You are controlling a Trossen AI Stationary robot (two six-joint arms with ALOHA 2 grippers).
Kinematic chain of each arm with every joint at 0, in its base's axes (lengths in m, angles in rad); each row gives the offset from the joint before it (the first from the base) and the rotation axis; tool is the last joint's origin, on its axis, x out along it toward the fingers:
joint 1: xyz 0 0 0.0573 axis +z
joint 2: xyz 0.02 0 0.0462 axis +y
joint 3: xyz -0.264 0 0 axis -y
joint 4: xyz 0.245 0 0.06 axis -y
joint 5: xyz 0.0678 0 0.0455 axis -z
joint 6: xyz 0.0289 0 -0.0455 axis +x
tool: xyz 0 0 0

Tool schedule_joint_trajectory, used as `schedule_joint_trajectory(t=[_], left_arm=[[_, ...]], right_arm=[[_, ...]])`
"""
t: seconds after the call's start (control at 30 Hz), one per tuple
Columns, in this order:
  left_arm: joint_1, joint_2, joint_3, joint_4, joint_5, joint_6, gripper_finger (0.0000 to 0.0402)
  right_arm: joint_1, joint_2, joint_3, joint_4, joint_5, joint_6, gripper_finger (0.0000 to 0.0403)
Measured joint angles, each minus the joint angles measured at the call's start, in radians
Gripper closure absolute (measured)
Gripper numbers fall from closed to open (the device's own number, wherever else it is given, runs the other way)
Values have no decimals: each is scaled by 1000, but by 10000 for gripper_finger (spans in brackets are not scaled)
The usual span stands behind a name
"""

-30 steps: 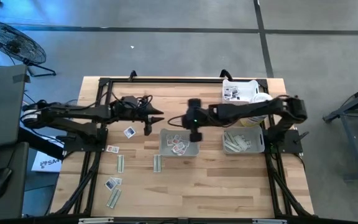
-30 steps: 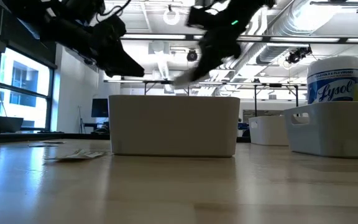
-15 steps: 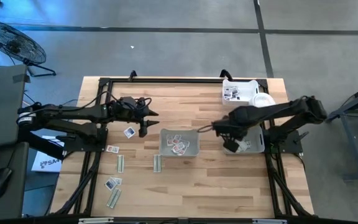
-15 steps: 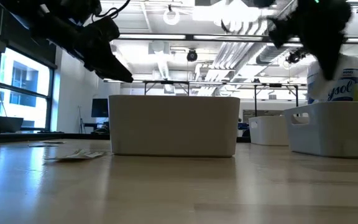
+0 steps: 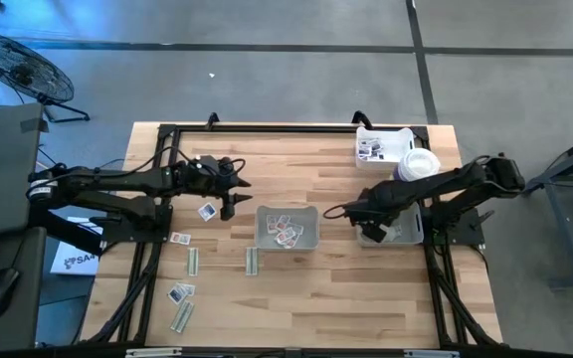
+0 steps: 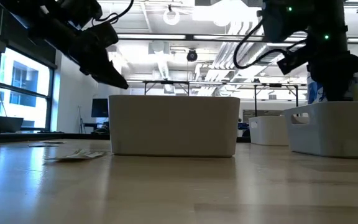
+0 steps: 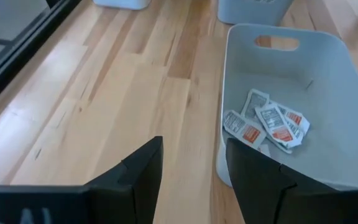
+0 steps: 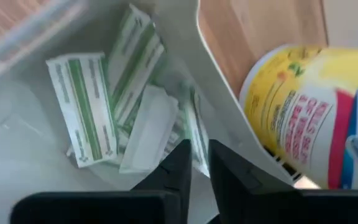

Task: Pick & Place First Aid Supplies
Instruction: Put the green pad into the right gray bin

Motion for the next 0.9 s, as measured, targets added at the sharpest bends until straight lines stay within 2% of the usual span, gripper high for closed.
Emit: schedule_joint_trajectory(t=[0.17,0.27,0.47,0.63,0.73,0.9], left_arm=[[0,0,0,-8,6,-23,227],[0,0,0,-53,65,-30,227],[-16,1,0,-162,104,-99,227],[-108,1,0,-195,103,-163,227],[-183,1,0,-207,94,-213,227],[-335,1,0,-221,-12,-304,227]], right_arm=[[0,0,43,-1,35,-16,325],[0,0,102,-8,48,-29,317],[0,0,242,35,197,-111,316],[0,0,320,212,310,-313,316],[0,0,345,371,314,-477,316],[0,0,340,647,334,-695,321]])
